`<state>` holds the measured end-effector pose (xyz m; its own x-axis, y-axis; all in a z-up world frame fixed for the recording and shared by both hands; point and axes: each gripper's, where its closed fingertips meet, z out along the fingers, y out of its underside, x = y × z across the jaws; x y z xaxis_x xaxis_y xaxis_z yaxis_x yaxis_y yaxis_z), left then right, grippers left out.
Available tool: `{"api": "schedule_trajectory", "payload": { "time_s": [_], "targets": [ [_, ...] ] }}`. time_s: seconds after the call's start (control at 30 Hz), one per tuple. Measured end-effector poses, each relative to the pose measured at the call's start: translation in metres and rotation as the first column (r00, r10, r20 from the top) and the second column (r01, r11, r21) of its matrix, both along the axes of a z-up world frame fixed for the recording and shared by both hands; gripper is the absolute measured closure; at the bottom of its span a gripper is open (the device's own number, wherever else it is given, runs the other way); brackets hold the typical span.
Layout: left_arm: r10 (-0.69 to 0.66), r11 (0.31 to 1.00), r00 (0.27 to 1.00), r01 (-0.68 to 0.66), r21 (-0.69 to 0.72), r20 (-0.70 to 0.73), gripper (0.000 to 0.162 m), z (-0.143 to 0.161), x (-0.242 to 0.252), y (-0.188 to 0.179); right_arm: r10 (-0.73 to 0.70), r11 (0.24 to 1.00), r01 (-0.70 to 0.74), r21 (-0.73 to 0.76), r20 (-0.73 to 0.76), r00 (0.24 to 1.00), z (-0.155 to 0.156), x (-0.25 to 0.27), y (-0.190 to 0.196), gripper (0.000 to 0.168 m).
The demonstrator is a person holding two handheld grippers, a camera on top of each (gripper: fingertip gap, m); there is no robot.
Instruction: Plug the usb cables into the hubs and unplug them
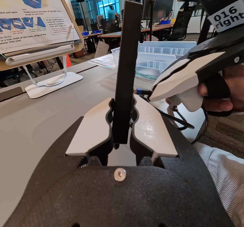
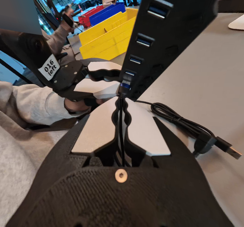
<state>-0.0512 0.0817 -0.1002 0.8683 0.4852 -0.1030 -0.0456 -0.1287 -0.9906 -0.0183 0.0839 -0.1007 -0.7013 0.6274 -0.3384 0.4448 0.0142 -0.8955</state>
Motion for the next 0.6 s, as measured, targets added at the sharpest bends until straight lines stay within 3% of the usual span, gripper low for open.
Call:
{"api": "schedule_trajectory", "payload": {
  "time_s": [0.37,0.47,0.53,0.6],
  "targets": [
    [-0.006,1.0,1.0,0.006,-0.001,0.021,0.135,-0.002,-0.002,0.001,0.0,0.999,0.002,-0.051,0.043,0.999,-0.001,-0.002,0.0,0.163],
    [-0.028,0.999,0.994,0.023,0.047,0.102,0.135,-0.002,-0.003,0.001,0.023,0.992,-0.012,-0.125,0.085,0.996,0.002,-0.002,0.001,0.164],
    [0.103,0.992,0.987,-0.111,0.057,0.126,0.135,-0.005,-0.031,-0.022,0.03,0.984,-0.018,-0.175,0.066,0.997,0.011,0.001,0.006,0.164],
    [0.124,0.98,0.966,-0.155,0.126,0.226,0.135,0.001,-0.055,-0.046,-0.014,0.986,0.018,-0.168,0.029,0.999,0.019,-0.001,0.016,0.165]
  ]
}}
